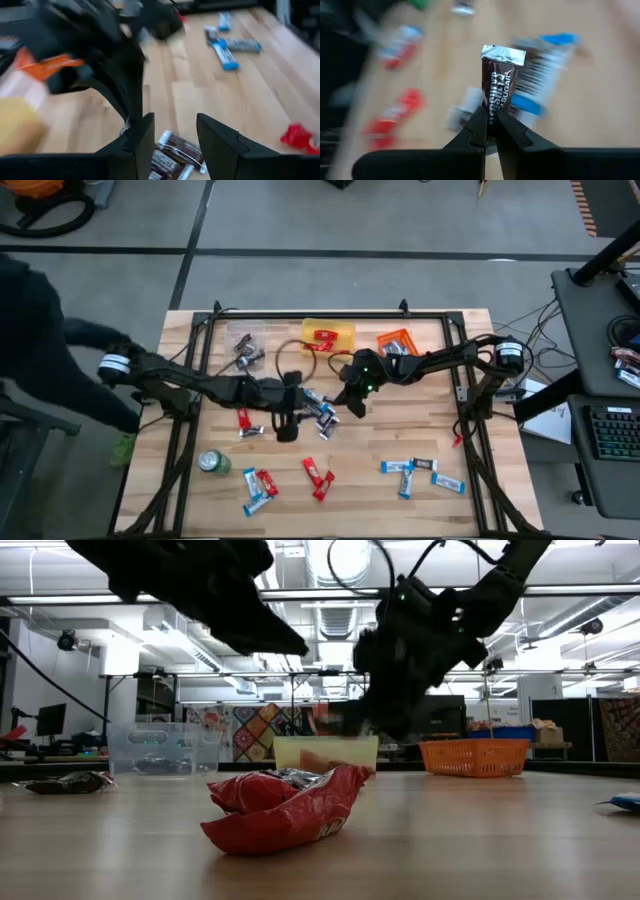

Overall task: Sort candy
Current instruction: Put the brown chocolate bar into the transparent bin

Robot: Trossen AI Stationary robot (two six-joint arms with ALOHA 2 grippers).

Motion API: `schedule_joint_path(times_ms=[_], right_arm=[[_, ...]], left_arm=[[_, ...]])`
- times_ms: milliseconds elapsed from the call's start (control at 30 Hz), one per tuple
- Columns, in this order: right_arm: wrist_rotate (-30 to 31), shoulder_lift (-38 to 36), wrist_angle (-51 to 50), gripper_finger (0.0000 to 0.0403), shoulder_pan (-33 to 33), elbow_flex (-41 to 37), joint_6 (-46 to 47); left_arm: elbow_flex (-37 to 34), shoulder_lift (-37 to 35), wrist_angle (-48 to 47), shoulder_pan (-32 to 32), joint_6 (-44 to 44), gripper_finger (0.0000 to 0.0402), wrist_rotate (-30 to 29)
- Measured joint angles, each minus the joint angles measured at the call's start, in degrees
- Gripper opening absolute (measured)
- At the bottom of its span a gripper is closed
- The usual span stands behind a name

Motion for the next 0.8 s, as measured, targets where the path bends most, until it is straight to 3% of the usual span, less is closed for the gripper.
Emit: schedule_joint_path(times_ms=[167,500,800], right_arm=[[-11.24,-0.04,4.68,0.0013,0.44,0.04,6.13],[-12.69,-0.06,3.6,0.0013,2.36,0.04,6.38],[-13.59,-0.18,10.88,0.0013,3.5,0.04,8.8]], left_arm=[[2.33,5.44,-0.04,-0.58,3.23,0.013,0.26],[5.39,7.86,-3.3,-0.58,3.8,0.013,0.21],[5.44,7.89,-3.45,-0.61,3.78,0.013,0.23]])
